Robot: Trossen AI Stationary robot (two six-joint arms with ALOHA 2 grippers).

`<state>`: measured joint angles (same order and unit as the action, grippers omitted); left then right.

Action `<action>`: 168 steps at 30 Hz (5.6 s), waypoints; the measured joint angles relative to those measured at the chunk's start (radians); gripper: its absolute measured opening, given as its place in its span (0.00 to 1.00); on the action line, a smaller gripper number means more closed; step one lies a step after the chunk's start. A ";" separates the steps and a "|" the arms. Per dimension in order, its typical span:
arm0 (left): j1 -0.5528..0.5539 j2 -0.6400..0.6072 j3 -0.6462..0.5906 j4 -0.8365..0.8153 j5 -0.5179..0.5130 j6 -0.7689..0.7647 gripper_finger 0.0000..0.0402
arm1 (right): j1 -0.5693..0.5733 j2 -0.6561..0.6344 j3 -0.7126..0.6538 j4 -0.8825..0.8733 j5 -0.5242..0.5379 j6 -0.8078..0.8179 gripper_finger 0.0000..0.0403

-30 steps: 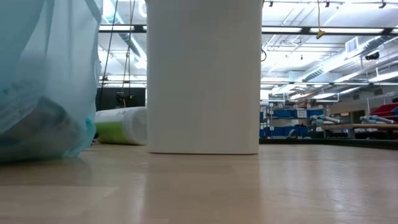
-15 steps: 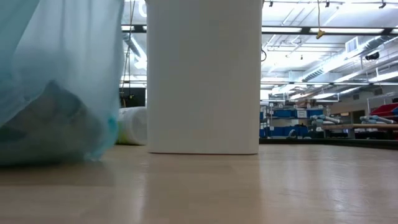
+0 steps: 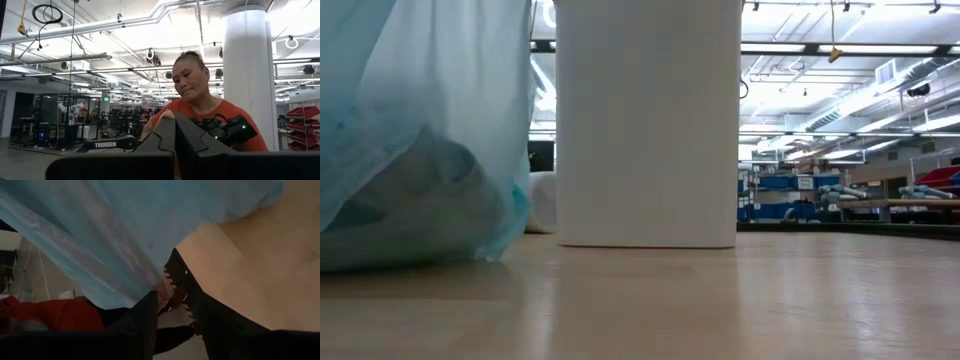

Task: Place trash/remove bag and relplace
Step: Close the blue trash bag

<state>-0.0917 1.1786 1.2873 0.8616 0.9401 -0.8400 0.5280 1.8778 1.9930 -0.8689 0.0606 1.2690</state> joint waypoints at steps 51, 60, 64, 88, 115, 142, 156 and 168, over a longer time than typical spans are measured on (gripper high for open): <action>0.000 0.000 0.000 0.000 0.004 0.078 0.01 | -0.014 0.004 -0.136 0.352 -0.227 0.013 0.32; 0.000 0.000 0.000 0.000 0.004 0.083 0.01 | -0.014 0.004 -0.136 0.360 -0.192 -0.102 0.05; 0.000 0.000 0.000 0.000 0.004 0.084 0.01 | -0.014 0.004 -0.136 0.356 -0.150 -0.126 0.01; 0.043 0.007 0.001 -0.194 -0.014 0.157 0.01 | 0.051 -0.002 0.125 -0.263 0.254 -0.045 0.00; 0.192 0.001 0.039 0.102 0.001 -0.256 0.01 | 0.082 0.003 0.055 -0.084 0.483 -0.928 0.39; 0.161 0.001 0.037 0.084 0.071 -0.475 0.01 | 0.037 0.003 0.052 -0.204 0.625 -0.957 0.37; 0.161 0.001 0.037 0.084 0.071 -0.474 0.01 | -0.004 0.003 0.052 -0.085 0.619 -1.082 0.34; 0.161 0.001 0.036 0.083 0.087 -0.471 0.01 | -0.056 -0.001 0.028 -0.026 0.575 -0.960 0.30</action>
<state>0.0692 1.1797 1.3235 0.9449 1.0267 -1.3108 0.4721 1.8769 2.0212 -0.8953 0.6351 0.3092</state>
